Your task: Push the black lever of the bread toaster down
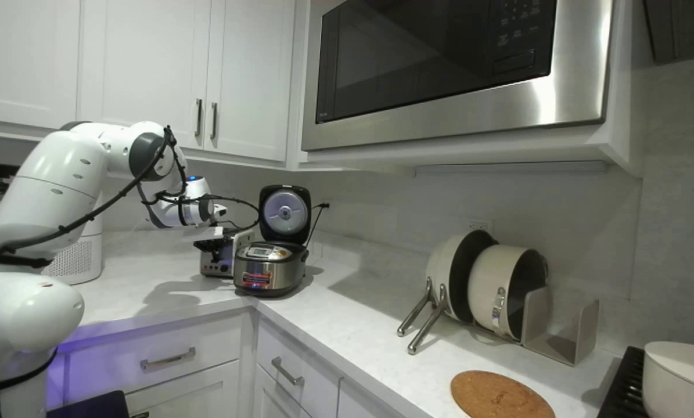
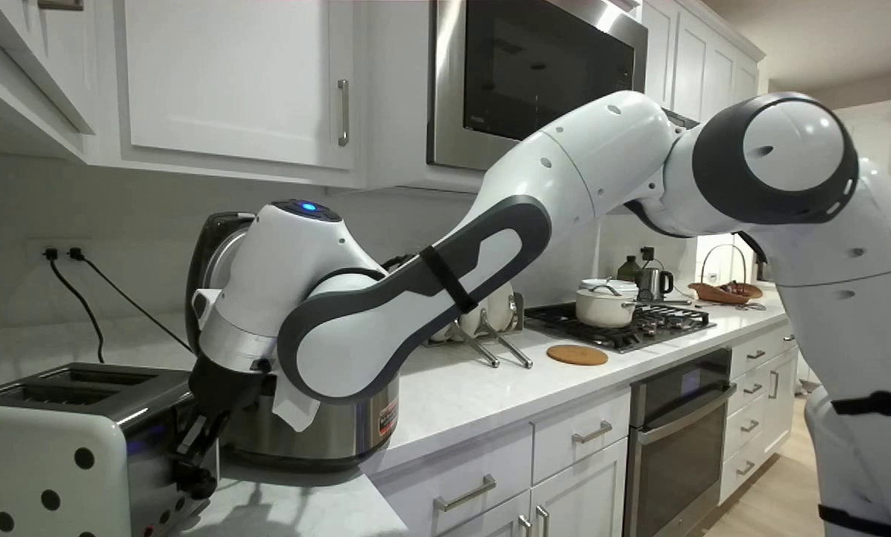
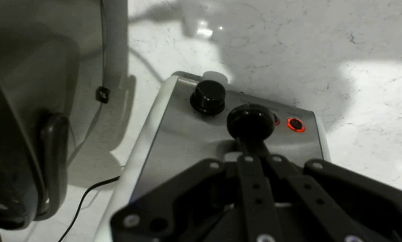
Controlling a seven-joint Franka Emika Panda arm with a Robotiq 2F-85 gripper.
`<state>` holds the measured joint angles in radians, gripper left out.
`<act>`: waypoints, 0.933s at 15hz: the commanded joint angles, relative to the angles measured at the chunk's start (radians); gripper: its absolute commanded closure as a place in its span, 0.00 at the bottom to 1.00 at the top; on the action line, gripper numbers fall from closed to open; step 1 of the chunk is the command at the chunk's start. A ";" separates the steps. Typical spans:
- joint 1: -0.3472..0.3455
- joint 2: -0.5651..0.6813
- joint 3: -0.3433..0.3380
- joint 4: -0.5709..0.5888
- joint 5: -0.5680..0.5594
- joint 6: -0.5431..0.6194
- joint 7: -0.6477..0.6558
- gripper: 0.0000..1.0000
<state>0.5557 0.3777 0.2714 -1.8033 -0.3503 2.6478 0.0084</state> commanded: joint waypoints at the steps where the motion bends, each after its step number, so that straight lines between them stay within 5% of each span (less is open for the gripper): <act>1: 0.019 0.043 -0.018 0.026 -0.024 -0.027 0.035 1.00; 9: 0.017 0.030 -0.018 0.029 -0.017 -0.031 0.032 1.00; 10: 0.018 0.029 -0.019 0.030 -0.018 -0.036 0.033 0.74; 14: 0.018 0.020 -0.021 0.032 -0.022 -0.045 0.036 0.52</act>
<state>0.5604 0.3778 0.2653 -1.7989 -0.3503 2.6353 0.0094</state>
